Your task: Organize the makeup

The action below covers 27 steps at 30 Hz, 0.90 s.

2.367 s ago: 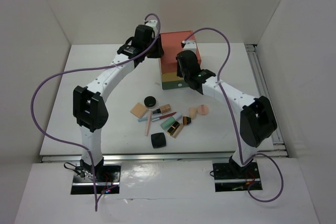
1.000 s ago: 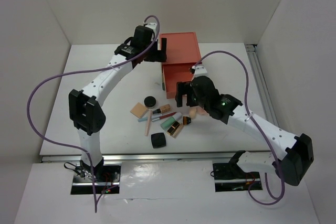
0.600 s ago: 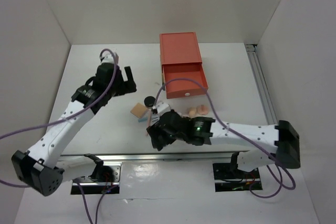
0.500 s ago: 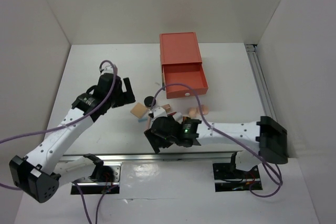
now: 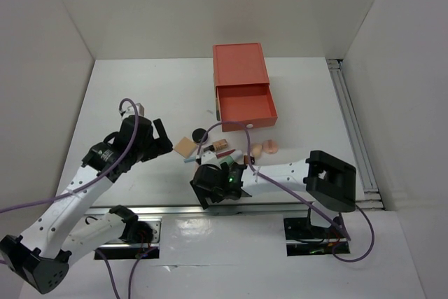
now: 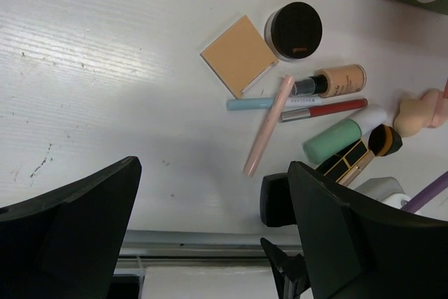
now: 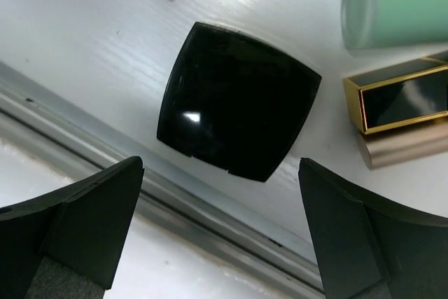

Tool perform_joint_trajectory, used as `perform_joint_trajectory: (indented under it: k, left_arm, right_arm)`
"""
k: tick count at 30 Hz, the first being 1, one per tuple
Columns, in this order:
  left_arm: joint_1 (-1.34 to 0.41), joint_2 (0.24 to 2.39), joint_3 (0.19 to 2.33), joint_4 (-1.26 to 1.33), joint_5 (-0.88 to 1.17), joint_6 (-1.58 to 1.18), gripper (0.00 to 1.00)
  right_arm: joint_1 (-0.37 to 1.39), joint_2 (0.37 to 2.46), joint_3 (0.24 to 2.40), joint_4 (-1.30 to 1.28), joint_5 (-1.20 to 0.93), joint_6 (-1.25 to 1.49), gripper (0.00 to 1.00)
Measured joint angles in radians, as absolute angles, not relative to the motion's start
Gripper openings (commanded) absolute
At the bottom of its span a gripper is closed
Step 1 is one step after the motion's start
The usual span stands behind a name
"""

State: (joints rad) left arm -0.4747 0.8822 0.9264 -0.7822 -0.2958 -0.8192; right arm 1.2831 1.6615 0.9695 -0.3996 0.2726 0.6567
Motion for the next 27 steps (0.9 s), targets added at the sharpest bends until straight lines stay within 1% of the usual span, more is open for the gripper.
perform_joint_trajectory:
  k: [8,10,11,12,13,15,16,18,21,22,23,27]
  left_arm:
    - [-0.475,0.886,0.926,-0.795,-0.305,-0.82,1.0]
    - [-0.475,0.881,0.926,-0.799,-0.311,-0.82,1.0]
    - [-0.475,0.878,0.926,-0.802,-0.314,-0.819,1.0]
    - [-0.475,0.873,0.926,-0.807,-0.317,-0.819,1.0]
    - [-0.475,0.868,0.926,-0.81,-0.318,-0.82,1.0]
    - [-0.475,0.86,0.926,-0.816,-0.32,-0.82,1.0]
    - [-0.475,0.855,0.926,-0.82,-0.321,-0.82,1.0]
    - [-0.475,0.847,0.926,-0.825,-0.321,-0.82,1.0]
    - [-0.475,0.844,0.927,-0.828,-0.323,-0.82,1.0]
    - [-0.475,0.845,0.927,-0.83,-0.324,-0.82,1.0]
    - [-0.475,0.847,0.927,-0.83,-0.324,-0.819,1.0]
    - [-0.475,0.862,0.927,-0.826,-0.323,-0.817,1.0]
  right_arm:
    - [1.284,1.753,1.023,-0.389,0.325,0.669,0.99]
    - [1.285,1.78,1.048,-0.387,0.361,0.678,0.94]
    - [1.285,1.792,1.059,-0.386,0.379,0.684,0.9]
    - [1.285,1.8,1.066,-0.386,0.395,0.688,0.68]
    - [1.285,1.805,1.071,-0.386,0.41,0.694,0.58]
    - [1.285,1.808,1.075,-0.385,0.42,0.717,0.42]
    - [1.285,1.808,1.076,-0.39,0.424,0.722,0.42]
    - [1.285,1.806,1.076,-0.398,0.431,0.726,0.39]
    - [1.287,1.776,1.074,-0.42,0.428,0.714,0.39]
    - [1.288,1.755,1.074,-0.427,0.426,0.704,0.39]
    - [1.29,1.727,1.075,-0.435,0.419,0.685,0.35]
    - [1.304,1.565,1.124,-0.463,0.395,0.579,0.35]
